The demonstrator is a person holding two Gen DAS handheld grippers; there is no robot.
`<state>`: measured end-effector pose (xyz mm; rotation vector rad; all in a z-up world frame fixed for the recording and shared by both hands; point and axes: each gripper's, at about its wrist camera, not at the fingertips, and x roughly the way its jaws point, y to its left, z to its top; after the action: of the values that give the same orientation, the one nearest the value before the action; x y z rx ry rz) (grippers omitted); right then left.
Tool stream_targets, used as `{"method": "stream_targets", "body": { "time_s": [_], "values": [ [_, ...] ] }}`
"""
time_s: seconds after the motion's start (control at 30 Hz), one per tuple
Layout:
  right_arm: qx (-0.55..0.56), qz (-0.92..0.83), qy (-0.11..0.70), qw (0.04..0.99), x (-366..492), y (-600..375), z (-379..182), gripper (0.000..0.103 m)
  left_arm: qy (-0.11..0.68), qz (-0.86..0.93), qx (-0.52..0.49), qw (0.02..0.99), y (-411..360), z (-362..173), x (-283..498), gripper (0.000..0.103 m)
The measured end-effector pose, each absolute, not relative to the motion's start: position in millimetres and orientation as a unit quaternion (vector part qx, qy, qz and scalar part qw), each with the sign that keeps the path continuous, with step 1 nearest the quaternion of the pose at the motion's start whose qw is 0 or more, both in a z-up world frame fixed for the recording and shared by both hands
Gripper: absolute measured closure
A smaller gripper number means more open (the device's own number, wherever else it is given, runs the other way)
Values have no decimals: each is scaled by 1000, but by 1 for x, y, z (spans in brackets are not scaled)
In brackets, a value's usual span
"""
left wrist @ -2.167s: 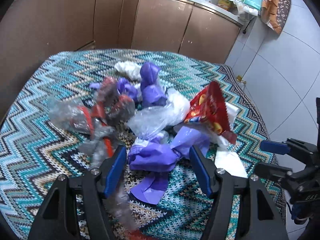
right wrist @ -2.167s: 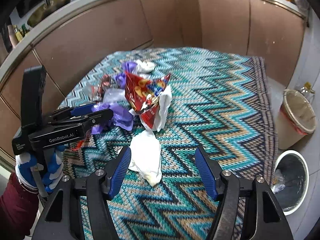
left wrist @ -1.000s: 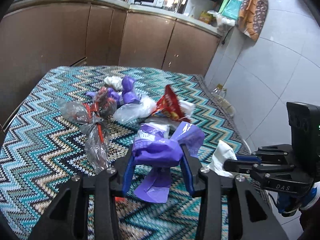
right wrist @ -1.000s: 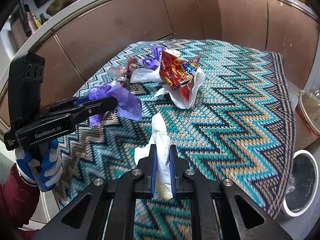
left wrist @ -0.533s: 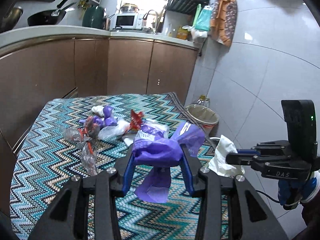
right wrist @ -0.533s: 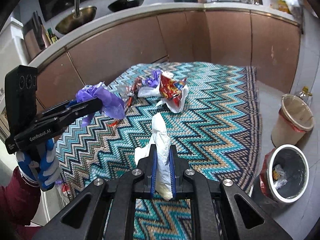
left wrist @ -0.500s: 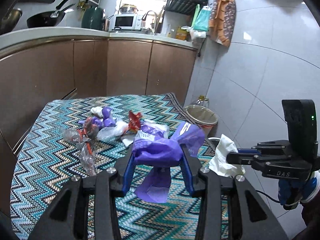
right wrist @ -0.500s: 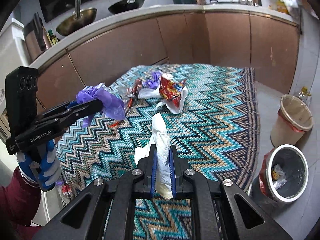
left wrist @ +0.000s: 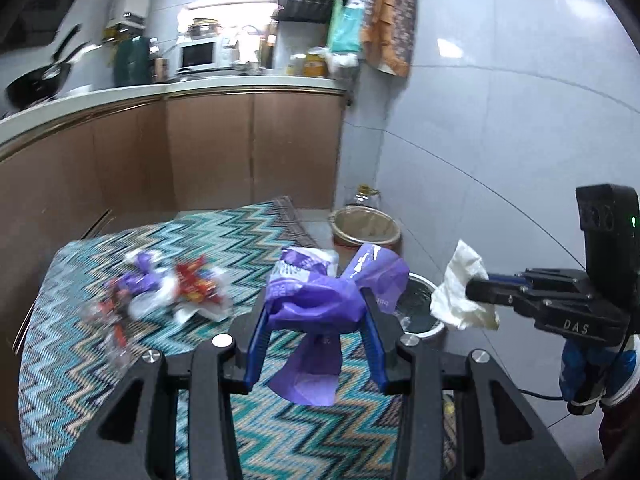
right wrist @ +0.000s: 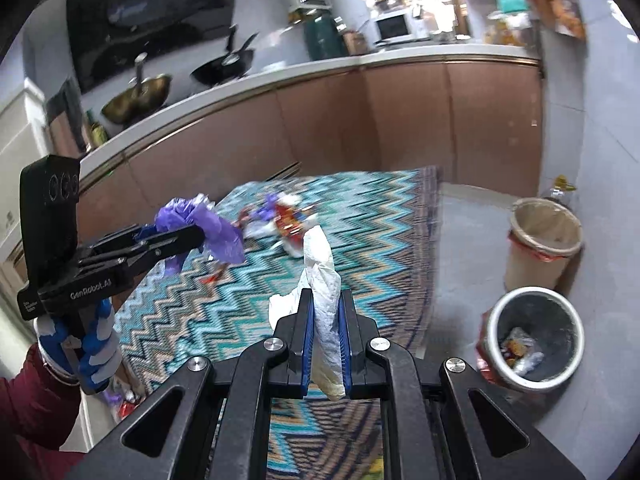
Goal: Collect trash
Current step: 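Carry the glove and tissue to the black-lined bin and release both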
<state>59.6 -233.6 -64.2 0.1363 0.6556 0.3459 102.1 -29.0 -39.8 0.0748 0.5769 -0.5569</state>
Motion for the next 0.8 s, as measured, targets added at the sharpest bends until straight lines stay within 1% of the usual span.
{"method": "stream_targets", "body": {
  "time_s": [0.2, 0.4, 0.63, 0.8],
  "values": [
    [97, 101, 308, 941, 64, -296, -61, 92, 288, -314, 84, 901, -112, -36, 125, 64],
    [114, 25, 314, 942, 79, -351, -74, 92, 313, -334, 122, 881, -189, -53, 164, 64],
    [126, -45, 338, 931, 119, -403, -104, 92, 368, -326, 162, 856, -273, -104, 223, 64],
    [128, -75, 361, 921, 154, -434, -132, 91, 408, -322, 170, 837, -314, -140, 260, 63]
  ]
}}
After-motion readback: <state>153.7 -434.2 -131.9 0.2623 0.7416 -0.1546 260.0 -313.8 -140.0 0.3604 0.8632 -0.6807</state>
